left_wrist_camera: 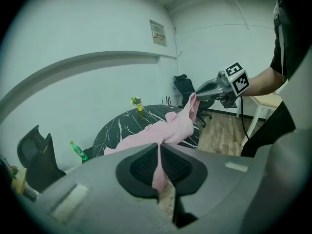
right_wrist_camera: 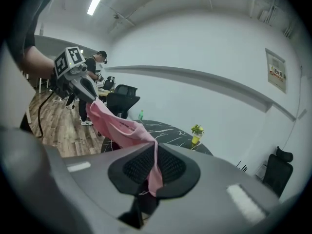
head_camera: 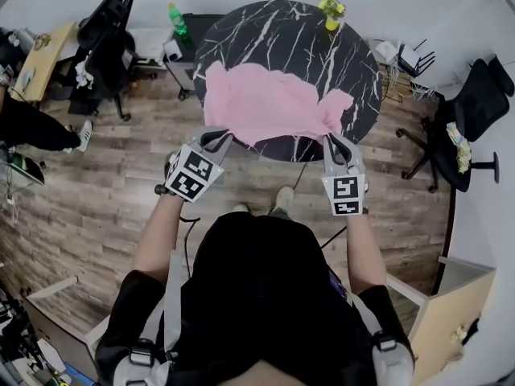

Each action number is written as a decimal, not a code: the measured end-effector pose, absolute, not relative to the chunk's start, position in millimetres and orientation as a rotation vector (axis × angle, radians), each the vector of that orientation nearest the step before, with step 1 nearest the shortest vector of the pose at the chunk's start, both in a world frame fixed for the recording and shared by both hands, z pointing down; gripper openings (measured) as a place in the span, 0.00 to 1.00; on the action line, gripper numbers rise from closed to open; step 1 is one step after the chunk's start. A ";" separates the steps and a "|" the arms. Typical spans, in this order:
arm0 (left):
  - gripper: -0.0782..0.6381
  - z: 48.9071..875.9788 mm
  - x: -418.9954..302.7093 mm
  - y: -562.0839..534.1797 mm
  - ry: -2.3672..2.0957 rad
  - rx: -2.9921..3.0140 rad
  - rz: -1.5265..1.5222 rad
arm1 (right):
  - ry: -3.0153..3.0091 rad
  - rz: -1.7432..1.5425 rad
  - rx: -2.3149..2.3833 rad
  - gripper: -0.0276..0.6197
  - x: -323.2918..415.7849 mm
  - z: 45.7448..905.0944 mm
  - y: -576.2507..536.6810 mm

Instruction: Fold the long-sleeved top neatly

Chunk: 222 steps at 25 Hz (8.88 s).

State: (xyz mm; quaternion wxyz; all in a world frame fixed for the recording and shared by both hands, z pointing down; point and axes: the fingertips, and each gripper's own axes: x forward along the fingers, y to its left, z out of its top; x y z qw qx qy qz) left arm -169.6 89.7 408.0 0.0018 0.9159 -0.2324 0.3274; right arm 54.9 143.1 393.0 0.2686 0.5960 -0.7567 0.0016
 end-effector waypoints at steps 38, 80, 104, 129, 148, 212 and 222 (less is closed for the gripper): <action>0.14 376.4 -118.9 275.6 -0.731 2.907 0.940 | -2.030 -0.082 1.715 0.08 101.6 349.8 343.2; 0.14 304.8 -117.8 231.5 -0.824 3.026 0.832 | -2.088 -0.346 1.747 0.07 103.0 265.7 290.4; 0.14 292.7 -149.1 64.8 -0.677 3.122 0.828 | -1.894 -0.351 1.858 0.07 64.5 253.1 147.7; 0.14 393.7 -68.5 -148.3 -0.729 2.848 0.991 | -1.893 -0.104 1.725 0.07 147.4 366.6 -66.1; 0.14 552.8 -14.6 -273.9 -0.710 2.576 1.176 | -1.785 0.201 1.572 0.07 207.6 546.4 -197.2; 0.27 561.2 -58.0 -85.4 -0.337 2.606 1.143 | -1.538 0.828 1.926 0.32 164.9 575.8 52.9; 0.27 571.4 -32.0 -32.0 -0.155 2.623 1.212 | -1.514 1.029 1.934 0.35 124.8 602.3 114.3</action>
